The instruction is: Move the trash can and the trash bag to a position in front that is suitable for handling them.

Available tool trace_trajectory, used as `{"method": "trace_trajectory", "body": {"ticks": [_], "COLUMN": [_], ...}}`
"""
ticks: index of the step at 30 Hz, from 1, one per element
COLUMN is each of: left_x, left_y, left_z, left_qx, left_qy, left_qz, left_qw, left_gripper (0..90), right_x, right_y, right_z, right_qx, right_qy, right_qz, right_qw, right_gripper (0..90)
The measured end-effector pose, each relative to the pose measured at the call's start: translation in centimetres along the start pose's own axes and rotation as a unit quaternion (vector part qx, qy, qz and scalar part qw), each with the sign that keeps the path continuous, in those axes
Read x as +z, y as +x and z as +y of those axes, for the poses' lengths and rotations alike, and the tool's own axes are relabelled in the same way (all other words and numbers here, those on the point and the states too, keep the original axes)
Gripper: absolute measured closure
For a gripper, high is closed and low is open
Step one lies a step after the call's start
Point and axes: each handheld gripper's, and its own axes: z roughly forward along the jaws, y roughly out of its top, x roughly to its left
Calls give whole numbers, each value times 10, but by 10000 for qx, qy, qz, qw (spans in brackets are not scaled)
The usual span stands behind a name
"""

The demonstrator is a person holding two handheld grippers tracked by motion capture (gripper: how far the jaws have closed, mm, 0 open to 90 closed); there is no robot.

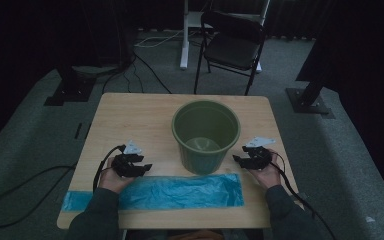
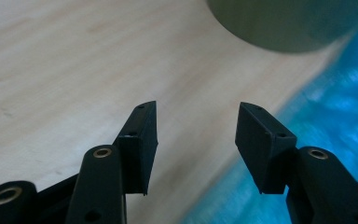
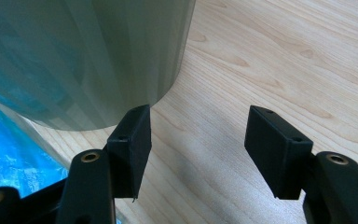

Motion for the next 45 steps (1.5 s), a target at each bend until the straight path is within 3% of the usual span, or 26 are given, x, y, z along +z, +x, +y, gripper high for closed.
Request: {"method": "trace_trajectory", "body": {"ticks": [3, 13, 14, 15, 17, 19, 26, 31, 39, 45], "left_x": [2, 3, 3, 5, 11, 13, 23, 36, 70, 91], "left_y": [-4, -14, -15, -18, -21, -20, -5, 8, 35, 47], "left_z": [-6, -22, -24, -26, -30, -30, -19, -2, 36, 58], "left_qx": [157, 424, 451, 621, 791, 802, 696, 673, 275, -74], "left_qy": [154, 460, 501, 645, 891, 938, 831, 832, 769, 679], "left_qz": [-141, -338, -331, -172, -60, -32, 406, 822, 1189, 1414], "left_qw": [9997, 9975, 9972, 9958, 9929, 9924, 9933, 9908, 9895, 9876], "left_gripper": [476, 417, 415, 416, 419, 431, 445, 446, 451, 452], "right_x": [1, 0, 0, 0, 0, 0, 1, 2, 2, 1], "right_y": [1, -1, -1, -1, -1, -1, 0, 0, 0, -1], "right_z": [0, -1, -1, -1, -1, -1, -1, -1, -1, -3], "right_qx": [-4, 15, 22, 28, 21, 12, -25, -28, -52, -36], "right_qy": [33, 11, 10, 11, 9, 6, 34, 55, 73, 78], "right_qz": [-18, -18, -22, -22, -28, -26, -52, -68, -92, -88], "right_qw": [10000, 10000, 10000, 10000, 10000, 10000, 10000, 10000, 9999, 9999], "right_gripper": [404, 398, 398, 399, 397, 397, 397, 397, 397, 397]}}
